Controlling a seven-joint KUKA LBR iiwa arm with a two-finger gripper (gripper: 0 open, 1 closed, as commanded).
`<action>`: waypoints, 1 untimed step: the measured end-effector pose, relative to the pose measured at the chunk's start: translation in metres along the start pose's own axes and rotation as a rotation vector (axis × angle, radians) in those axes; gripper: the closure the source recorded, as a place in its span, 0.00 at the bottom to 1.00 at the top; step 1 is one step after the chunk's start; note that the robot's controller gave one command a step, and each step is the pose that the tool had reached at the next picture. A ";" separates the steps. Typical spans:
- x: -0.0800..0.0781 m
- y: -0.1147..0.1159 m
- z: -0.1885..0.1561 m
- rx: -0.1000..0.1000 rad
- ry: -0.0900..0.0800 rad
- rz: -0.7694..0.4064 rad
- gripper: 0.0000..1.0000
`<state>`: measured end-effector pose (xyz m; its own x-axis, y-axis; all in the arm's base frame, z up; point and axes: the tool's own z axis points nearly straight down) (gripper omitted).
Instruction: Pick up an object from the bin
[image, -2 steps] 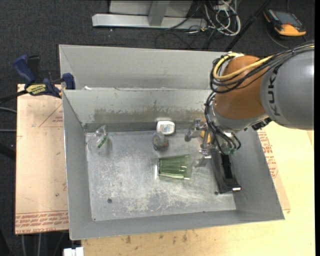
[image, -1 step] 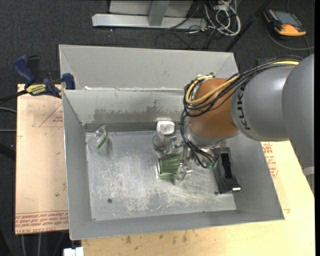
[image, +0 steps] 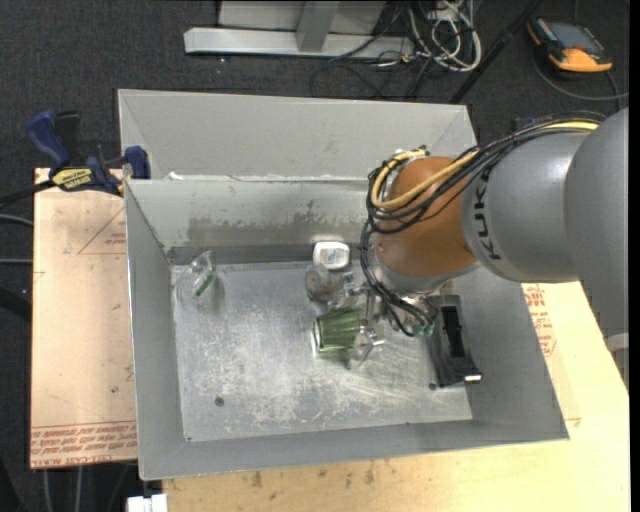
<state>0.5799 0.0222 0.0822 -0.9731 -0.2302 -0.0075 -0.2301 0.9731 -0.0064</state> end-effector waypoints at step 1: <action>0.043 -0.006 -0.166 -0.005 -0.002 -0.044 1.00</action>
Offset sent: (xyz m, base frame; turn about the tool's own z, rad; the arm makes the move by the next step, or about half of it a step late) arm 0.0000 0.0000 0.0000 0.0000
